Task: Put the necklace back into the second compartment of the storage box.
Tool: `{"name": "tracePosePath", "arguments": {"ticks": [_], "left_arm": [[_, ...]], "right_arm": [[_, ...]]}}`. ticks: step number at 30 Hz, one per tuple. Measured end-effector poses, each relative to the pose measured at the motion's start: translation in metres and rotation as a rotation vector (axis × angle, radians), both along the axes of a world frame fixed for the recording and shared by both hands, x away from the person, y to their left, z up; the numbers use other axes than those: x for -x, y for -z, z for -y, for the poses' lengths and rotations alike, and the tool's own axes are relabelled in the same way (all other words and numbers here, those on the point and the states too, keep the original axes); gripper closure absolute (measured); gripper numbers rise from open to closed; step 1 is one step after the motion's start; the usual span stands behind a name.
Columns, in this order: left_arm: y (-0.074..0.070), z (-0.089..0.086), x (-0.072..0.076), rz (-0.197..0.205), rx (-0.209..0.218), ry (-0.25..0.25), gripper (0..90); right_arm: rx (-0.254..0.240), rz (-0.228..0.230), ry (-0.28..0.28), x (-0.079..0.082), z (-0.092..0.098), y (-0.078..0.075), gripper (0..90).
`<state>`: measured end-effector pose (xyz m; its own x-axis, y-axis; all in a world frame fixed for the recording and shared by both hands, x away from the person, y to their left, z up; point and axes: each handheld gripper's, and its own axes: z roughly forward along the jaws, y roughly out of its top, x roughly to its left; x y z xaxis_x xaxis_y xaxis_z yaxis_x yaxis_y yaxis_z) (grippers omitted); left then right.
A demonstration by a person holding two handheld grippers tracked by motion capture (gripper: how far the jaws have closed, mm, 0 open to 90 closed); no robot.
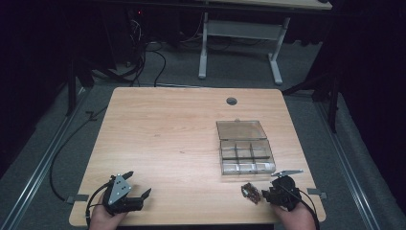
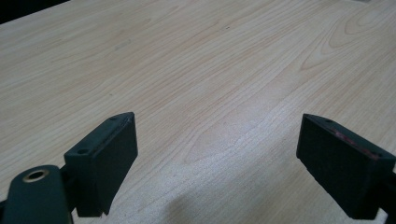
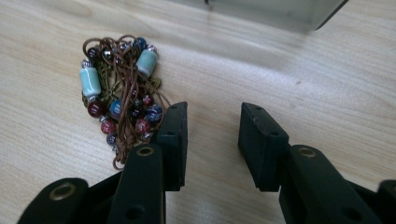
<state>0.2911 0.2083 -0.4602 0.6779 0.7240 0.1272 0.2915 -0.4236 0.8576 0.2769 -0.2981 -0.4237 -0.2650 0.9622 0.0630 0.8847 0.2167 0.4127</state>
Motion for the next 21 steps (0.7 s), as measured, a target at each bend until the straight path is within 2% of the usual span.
{"name": "tracePosePath", "arguments": {"ticks": [1, 3, 5, 9, 18, 21], "left_arm": [[0.000, -0.001, 0.000, -0.003, 0.003, 0.001, 13.0], [0.000, -0.001, 0.000, -0.004, 0.004, 0.002, 13.0], [0.000, -0.001, 0.000, -0.005, 0.003, 0.004, 12.8], [0.000, 0.000, 0.000, -0.005, -0.001, 0.006, 12.7], [0.000, 0.000, 0.000, -0.009, -0.001, 0.008, 12.4], [0.000, 0.000, -0.001, -0.015, -0.001, 0.007, 12.0]], "right_arm": [[0.001, -0.026, -0.004, -0.002, -0.001, -0.002, 62.2], [0.002, -0.034, -0.008, -0.003, -0.001, -0.003, 62.1], [-0.004, -0.063, -0.021, -0.007, -0.003, -0.006, 61.0], [0.020, -0.116, -0.044, -0.013, -0.005, -0.011, 60.1], [0.014, -0.176, -0.051, -0.014, -0.003, -0.020, 57.0], [0.013, -0.181, -0.055, -0.014, -0.003, -0.022, 56.6]]}}
